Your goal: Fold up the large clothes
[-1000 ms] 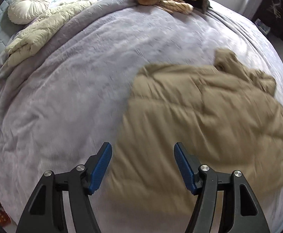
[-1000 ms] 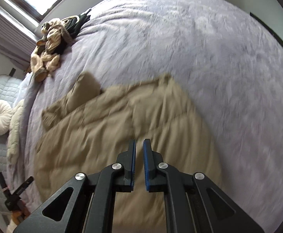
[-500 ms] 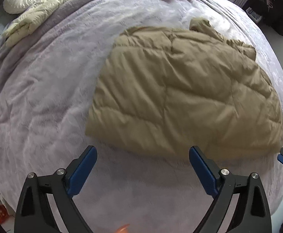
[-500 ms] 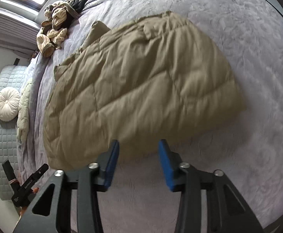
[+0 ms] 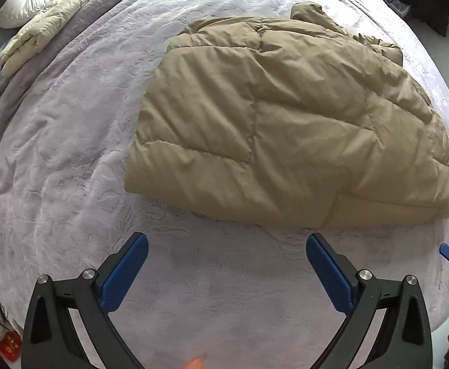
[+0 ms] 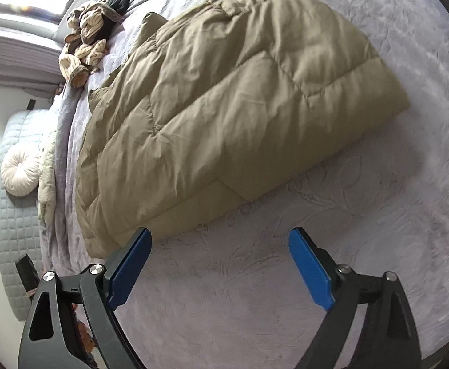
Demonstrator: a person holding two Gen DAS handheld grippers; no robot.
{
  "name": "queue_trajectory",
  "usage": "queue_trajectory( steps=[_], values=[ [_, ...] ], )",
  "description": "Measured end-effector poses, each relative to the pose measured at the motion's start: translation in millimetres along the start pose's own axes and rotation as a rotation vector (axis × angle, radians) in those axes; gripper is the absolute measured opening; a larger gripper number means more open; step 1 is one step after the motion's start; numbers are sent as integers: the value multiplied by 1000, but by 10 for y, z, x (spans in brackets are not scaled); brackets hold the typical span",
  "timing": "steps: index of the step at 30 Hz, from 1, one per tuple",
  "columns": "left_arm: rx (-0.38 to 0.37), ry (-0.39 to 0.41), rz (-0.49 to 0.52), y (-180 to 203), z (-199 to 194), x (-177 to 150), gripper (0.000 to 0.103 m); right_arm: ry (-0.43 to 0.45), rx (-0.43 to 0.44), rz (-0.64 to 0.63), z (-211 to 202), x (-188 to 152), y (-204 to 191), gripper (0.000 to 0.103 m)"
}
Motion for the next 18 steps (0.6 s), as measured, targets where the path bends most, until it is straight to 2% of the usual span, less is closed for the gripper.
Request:
queue_trajectory(
  steps=[4,12,16,18],
  values=[
    [3,-15,7,-9,58,-55,103,10,24,21,20,8,14,103],
    [-97,-48,-89,45,131,-98,103,-26,73,140,122,-39,151,103],
    [-207,-59,-255,-56,200,-92,103,-21,74,178,129,-23,250,103],
    [-226,-84,-325,-140,274,-129,103,-28,98,212,133,-2,291,103]
  ],
)
Point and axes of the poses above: each gripper's, at about its wrist camera, not at the fingertips, and z roughly the way its jaws point, y to its right, x to its top, the point moved 9 cm from there along z, roughly the way its jaws point, and after that the axes turned 15 degrees about y, right-handed, at the moved point
